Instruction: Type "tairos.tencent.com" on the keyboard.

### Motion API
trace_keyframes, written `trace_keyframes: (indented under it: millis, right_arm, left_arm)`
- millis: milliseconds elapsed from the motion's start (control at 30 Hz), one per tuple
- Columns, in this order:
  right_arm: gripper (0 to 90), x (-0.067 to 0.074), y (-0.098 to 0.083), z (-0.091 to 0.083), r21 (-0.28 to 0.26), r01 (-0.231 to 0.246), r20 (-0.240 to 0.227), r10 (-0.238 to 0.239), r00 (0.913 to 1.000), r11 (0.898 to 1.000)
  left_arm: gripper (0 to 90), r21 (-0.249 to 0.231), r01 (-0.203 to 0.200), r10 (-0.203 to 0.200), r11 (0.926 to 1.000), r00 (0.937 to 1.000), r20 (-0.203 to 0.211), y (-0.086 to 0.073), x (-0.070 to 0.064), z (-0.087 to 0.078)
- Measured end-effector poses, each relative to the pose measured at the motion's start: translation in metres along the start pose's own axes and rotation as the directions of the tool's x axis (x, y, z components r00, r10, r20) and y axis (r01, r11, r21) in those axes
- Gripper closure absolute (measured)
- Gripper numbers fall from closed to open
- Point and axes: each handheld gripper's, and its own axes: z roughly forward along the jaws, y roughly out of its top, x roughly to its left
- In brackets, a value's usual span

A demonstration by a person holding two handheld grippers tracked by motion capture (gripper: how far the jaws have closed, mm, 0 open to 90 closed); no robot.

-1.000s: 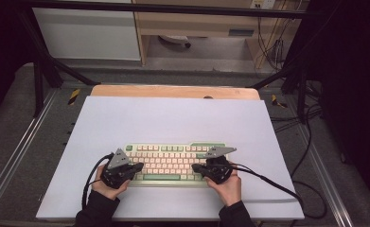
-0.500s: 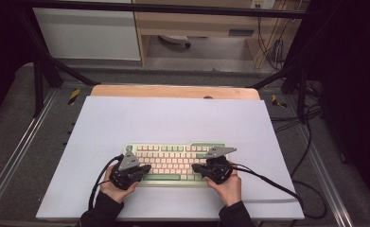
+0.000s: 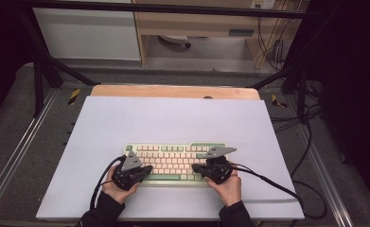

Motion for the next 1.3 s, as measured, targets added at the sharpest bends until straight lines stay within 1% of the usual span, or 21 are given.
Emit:
trace_keyframes:
  millis: [67, 233, 300, 400, 633, 867, 1067, 1200, 1300]
  right_arm:
    - [90.0, 0.0, 0.0, 0.0, 0.0, 0.002, 0.001, -0.002, 1.0, 1.0]
    - [90.0, 0.0, 0.0, 0.0, -0.002, 0.0, 0.001, 0.0, 1.0, 1.0]
    - [90.0, 0.001, 0.001, -0.001, -0.005, -0.006, 0.001, 0.006, 1.0, 1.0]
    - [90.0, 0.001, 0.002, -0.003, -0.013, -0.001, 0.0, 0.001, 1.0, 1.0]
    - [90.0, 0.002, 0.006, -0.002, -0.022, -0.008, -0.005, 0.008, 1.0, 1.0]
    - [90.0, 0.007, 0.014, 0.005, -0.029, -0.004, -0.008, 0.004, 1.0, 1.0]
    - [90.0, 0.009, 0.019, 0.011, -0.032, -0.005, -0.001, 0.005, 1.0, 0.999]
    - [90.0, 0.009, 0.023, 0.019, -0.037, -0.015, -0.005, 0.015, 0.9999, 0.999]
    - [90.0, 0.011, 0.026, 0.027, -0.025, -0.01, 0.001, 0.01, 0.9999, 1.0]
  left_arm:
    - [89.4, 0.008, -0.003, 0.003, 1.0, 1.0, -0.001, -0.001, 0.0, 0.001]
    - [89.5, 0.004, -0.003, 0.003, 1.0, 1.0, 0.0, -0.001, 0.0, 0.0]
    - [89.6, -0.007, -0.003, 0.003, 1.0, 1.0, 0.003, 0.0, 0.0, -0.002]
    - [89.7, -0.016, -0.001, 0.001, 0.9999, 1.0, 0.003, 0.0, 0.001, -0.007]
    - [89.8, -0.024, 0.009, -0.009, 0.9997, 1.0, 0.001, -0.002, 0.006, -0.015]
    - [89.8, -0.033, 0.028, -0.028, 0.9991, 0.9995, -0.011, -0.006, 0.014, -0.024]
    - [89.8, -0.035, 0.041, -0.042, 0.9985, 0.9989, -0.019, -0.009, 0.02, -0.029]
    - [89.8, -0.037, 0.047, -0.048, 0.9982, 0.9986, -0.023, -0.01, 0.023, -0.03]
    - [89.8, -0.038, 0.05, -0.051, 0.998, 0.9984, -0.025, -0.011, 0.024, -0.031]
